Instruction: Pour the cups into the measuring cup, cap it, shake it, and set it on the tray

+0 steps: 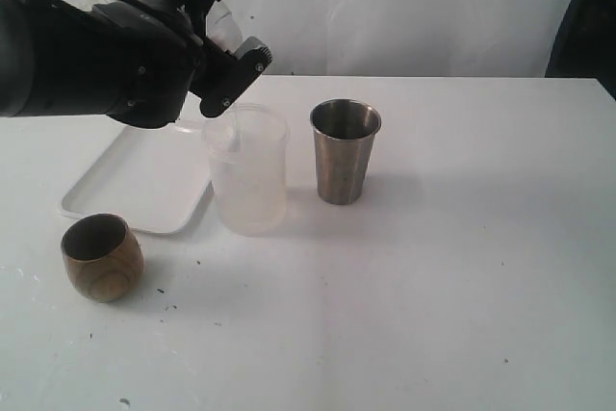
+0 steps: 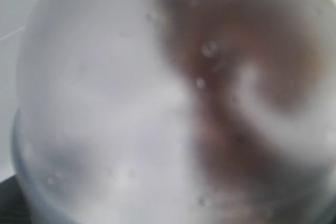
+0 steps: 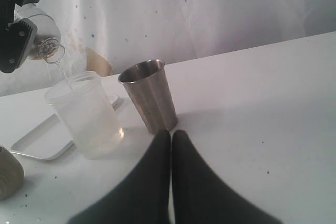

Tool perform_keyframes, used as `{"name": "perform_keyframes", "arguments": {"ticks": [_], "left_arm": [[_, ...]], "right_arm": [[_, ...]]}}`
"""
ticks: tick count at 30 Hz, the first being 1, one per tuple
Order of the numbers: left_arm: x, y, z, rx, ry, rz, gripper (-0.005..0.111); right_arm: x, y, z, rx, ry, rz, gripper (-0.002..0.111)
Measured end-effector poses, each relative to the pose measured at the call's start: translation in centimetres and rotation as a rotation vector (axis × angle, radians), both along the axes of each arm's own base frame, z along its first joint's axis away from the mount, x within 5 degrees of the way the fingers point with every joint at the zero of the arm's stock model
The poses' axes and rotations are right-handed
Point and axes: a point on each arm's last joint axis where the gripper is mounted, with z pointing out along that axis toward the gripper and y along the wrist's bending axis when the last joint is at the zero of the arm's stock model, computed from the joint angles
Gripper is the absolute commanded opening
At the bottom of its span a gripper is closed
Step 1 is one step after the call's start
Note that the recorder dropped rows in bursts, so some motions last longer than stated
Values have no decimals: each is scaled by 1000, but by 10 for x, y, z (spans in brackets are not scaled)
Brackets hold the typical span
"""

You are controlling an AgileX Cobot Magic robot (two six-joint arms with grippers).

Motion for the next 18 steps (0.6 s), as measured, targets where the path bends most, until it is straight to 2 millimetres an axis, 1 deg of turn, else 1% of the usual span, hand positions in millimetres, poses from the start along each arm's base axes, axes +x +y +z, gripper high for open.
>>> {"name": "perform_keyframes", "arguments": {"ticks": [18], "left_arm": [[0, -1, -1, 18, 9, -19, 0]], "right_arm": [[0, 0, 0, 0, 0, 0, 0]]}}
